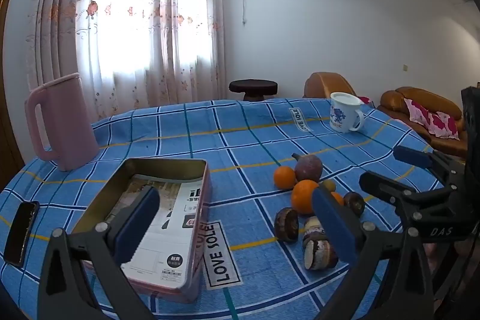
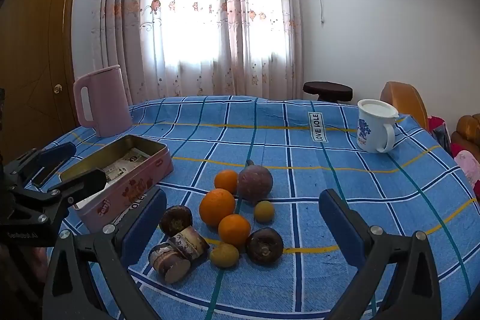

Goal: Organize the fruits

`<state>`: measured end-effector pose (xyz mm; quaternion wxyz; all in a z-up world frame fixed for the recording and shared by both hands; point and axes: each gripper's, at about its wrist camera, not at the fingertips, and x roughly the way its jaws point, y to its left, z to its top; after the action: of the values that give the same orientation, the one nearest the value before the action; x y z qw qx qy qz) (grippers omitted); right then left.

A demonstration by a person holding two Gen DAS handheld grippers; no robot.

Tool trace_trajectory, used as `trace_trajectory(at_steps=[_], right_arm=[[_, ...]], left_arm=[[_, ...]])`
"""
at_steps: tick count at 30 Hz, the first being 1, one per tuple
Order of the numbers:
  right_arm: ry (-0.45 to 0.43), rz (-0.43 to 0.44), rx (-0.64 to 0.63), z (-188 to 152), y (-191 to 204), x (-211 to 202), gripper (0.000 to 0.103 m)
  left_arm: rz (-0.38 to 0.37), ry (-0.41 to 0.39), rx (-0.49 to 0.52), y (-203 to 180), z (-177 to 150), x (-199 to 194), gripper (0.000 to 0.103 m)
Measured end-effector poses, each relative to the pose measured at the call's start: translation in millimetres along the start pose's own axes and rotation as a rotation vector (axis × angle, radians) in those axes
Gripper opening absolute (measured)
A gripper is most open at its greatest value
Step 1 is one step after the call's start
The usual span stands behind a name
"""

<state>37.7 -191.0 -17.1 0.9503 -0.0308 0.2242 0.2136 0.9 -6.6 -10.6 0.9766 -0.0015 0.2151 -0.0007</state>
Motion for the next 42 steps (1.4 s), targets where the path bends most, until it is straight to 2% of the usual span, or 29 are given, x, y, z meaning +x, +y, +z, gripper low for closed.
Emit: trace_trajectory(at_steps=[12,21,42], right_arm=[[0.000,0.003,0.001,5.1,-9.1,1.2,0.102],[0.001,0.008,0.006,-2.9,1.4,-1.2,0.102],[0.019,-0.009,0.011,-7.8,-12.7,2.3,0.102]], left_arm=[[-0.001,0.001,0.001,-1.1,0.3,0.3,0.103],[-0.001,0.001,0.001,-1.3,0.4,0.4,0.103],[-0.007,0.021,-0.003,-8.0,-6.2,6.1,0.103]])
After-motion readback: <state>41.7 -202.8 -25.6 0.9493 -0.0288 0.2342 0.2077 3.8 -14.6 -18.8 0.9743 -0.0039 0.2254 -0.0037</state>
